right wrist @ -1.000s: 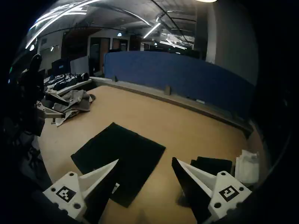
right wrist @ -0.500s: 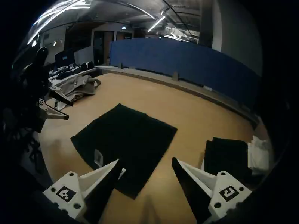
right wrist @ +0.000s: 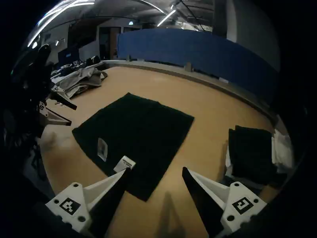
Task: Fold towel
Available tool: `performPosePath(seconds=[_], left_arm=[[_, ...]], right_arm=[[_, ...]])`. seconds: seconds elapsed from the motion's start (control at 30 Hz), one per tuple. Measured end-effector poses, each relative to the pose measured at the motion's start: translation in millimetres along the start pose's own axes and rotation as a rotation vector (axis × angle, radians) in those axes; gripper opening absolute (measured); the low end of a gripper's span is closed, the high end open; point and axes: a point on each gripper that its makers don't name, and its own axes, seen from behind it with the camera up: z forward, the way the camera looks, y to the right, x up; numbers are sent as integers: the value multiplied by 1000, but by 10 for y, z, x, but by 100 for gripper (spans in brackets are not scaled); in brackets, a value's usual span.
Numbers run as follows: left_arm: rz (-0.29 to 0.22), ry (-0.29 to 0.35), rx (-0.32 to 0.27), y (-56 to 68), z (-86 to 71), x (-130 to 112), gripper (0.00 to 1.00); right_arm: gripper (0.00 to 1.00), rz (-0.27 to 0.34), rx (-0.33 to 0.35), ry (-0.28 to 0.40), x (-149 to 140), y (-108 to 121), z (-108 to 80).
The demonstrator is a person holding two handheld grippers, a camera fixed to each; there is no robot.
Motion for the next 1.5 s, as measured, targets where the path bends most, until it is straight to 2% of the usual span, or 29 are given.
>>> performPosePath(seconds=[0.3,0.43,0.57,0.77,0.97,1.17,1.37,1.5], left_arm=[[-6,-38,-35,128,66,-139,97],[4,-52,-35,172,101,-187,93],[5,-73,-36,220,111,-226,85],[0,-91,-26,258,138,-288,77],[1,-133,-15,276,185,-403,55],[7,-134,-4,293,180,-411,50],[22,-132,11,280,178,-414,44],[20,-131,16,288,187,-406,38]], right_arm=[[97,-6,29,-50,-248,-121,84],[91,-8,27,-72,-328,-134,104],[88,-1,23,-89,-388,-140,115],[82,19,39,-105,-449,-196,119],[66,13,55,-121,-504,-242,113],[56,19,72,-139,-564,-301,111],[29,17,68,-137,-588,-306,112],[25,18,66,-139,-593,-299,110]])
